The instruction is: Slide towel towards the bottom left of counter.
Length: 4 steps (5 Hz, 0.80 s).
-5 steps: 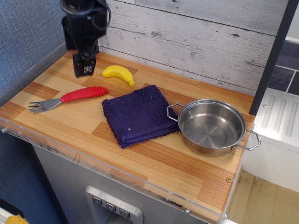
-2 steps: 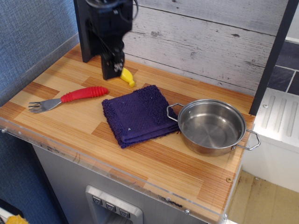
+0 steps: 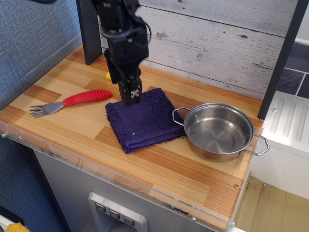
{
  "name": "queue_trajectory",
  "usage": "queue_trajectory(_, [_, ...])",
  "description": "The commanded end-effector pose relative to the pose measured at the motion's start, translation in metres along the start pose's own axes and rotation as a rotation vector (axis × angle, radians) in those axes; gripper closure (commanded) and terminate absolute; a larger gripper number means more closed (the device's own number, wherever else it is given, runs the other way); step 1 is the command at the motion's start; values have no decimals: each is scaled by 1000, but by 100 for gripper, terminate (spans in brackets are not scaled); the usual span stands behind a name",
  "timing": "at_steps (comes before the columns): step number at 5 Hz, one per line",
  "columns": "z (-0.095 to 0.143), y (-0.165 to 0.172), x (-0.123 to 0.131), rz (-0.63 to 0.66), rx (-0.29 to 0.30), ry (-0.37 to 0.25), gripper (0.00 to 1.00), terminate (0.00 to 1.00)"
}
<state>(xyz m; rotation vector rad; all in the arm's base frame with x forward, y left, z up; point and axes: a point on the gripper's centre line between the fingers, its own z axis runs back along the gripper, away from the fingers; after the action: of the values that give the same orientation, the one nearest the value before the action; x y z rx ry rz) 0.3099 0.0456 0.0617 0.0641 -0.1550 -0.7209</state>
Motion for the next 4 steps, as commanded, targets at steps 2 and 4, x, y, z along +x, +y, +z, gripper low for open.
queue_trajectory(2, [-22,-7,20,-42,5,18,0,0])
queue_trajectory(4, [-36,-15,12,-49,38,104,0,0])
